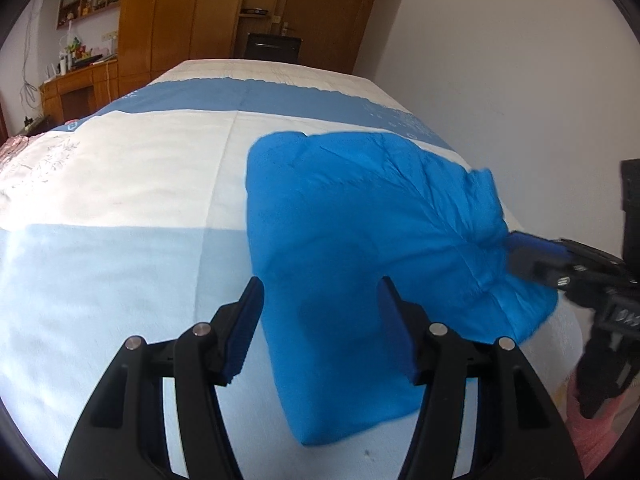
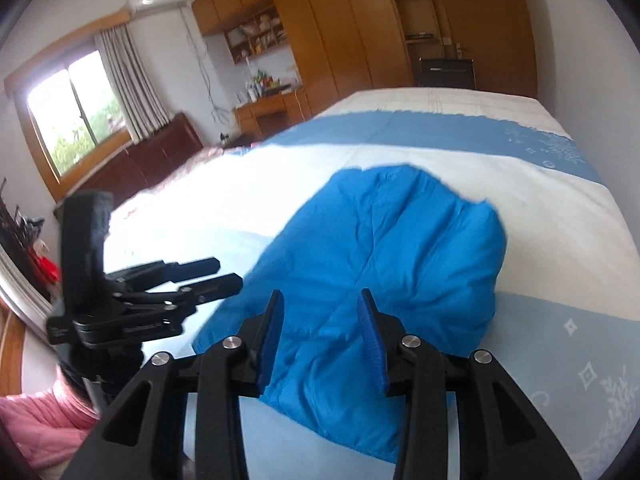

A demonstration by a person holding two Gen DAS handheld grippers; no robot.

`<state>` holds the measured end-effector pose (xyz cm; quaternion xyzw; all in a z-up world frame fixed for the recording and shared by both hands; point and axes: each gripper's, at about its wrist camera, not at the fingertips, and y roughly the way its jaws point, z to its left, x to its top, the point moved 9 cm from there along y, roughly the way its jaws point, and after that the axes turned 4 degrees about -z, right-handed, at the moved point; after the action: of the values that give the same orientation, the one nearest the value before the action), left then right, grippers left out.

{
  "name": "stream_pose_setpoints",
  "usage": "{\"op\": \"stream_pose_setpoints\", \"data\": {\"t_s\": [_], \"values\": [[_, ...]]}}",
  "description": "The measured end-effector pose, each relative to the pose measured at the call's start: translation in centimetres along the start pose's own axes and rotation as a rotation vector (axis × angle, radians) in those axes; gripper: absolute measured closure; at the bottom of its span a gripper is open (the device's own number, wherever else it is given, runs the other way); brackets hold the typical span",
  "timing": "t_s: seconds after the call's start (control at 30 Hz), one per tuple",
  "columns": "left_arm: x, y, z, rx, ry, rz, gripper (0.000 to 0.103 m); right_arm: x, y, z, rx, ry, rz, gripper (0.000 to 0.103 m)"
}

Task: Fold large clothes
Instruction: 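Open the right gripper and withdraw from the folded jacket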

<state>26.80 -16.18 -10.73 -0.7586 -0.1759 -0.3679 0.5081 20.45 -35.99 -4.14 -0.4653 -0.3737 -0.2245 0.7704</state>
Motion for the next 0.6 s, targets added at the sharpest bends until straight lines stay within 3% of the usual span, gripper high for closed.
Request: {"op": "stream_pose_setpoints", "data": {"t_s": [0.17,0.3,0.5,0.6], "values": [[-2.3,0.3,-1.4,-0.045,0.024,0.046,0.045,-3.4,0.4,-1.2,-0.024,0.023,0.049,0.071],[-3.2,0.9,-1.9,-0.023,0.065,0.034,0.045,-6.1,1.3,-1.8,-0.027,0.070,0.079,0.073],[-4.2,1.7,-1.5,-0.017,0.066,0.018,0.042,-7.3,2.9,-3.0,0.024,0.148,0.041,0.074],[-3.7,1.7,-1.2,-0.035,0.034,0.037,0.042,-6.9,2.3,-3.2,0.018,0.125,0.045,0.074]]}}
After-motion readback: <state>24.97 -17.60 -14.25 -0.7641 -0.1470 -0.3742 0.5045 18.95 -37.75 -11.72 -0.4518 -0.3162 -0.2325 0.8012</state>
